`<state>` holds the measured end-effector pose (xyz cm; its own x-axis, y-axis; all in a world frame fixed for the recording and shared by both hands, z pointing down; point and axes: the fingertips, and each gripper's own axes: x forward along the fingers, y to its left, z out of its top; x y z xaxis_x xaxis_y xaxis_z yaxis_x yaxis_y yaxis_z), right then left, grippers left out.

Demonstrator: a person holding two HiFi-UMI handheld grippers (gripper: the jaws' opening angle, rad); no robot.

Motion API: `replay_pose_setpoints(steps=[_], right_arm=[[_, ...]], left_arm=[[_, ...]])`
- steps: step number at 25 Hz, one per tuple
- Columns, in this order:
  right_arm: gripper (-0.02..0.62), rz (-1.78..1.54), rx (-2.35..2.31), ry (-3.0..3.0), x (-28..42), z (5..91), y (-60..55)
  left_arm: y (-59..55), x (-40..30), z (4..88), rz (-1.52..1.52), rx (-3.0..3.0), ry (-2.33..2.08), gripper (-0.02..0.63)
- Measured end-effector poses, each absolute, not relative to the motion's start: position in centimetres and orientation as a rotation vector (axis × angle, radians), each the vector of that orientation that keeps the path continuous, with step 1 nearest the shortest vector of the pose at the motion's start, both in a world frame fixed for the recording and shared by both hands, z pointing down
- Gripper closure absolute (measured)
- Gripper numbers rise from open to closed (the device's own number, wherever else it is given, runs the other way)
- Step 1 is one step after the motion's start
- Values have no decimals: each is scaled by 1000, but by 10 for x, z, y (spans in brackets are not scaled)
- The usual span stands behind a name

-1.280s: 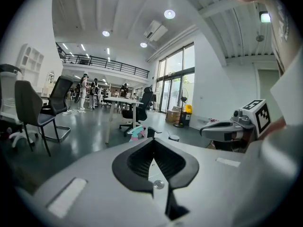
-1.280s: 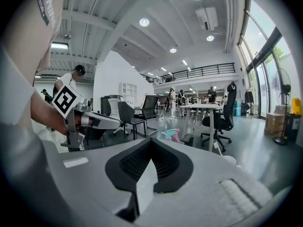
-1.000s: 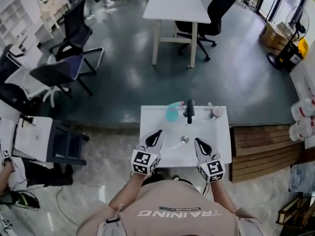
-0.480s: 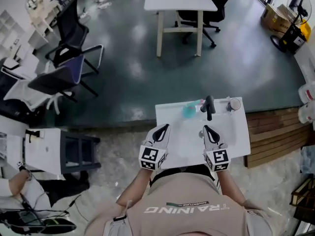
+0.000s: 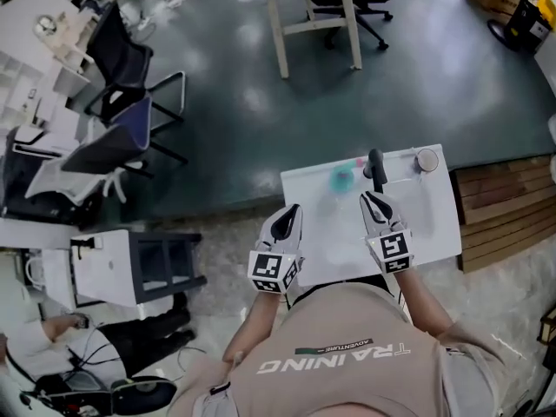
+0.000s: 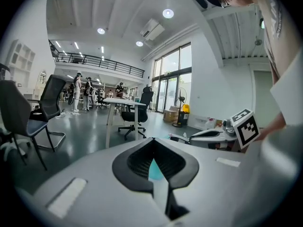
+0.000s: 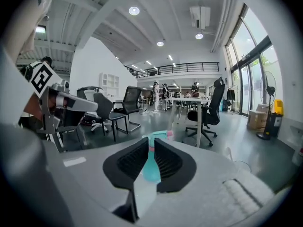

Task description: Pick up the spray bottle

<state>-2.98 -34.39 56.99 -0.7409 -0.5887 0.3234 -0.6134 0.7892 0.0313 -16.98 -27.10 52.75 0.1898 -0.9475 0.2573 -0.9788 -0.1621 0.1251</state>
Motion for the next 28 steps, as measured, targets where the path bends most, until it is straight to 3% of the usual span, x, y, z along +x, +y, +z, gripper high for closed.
replay_pose_setpoints(steps=[9,28], right_arm=[[428,203,901,-2631,-68,620,-364],[423,246,1137,-2543,-98,653,-409]], left_arm=[[-259,-186,542,160,2062,-1929,588],[-265,-199,560,155,2077,-1833,588]])
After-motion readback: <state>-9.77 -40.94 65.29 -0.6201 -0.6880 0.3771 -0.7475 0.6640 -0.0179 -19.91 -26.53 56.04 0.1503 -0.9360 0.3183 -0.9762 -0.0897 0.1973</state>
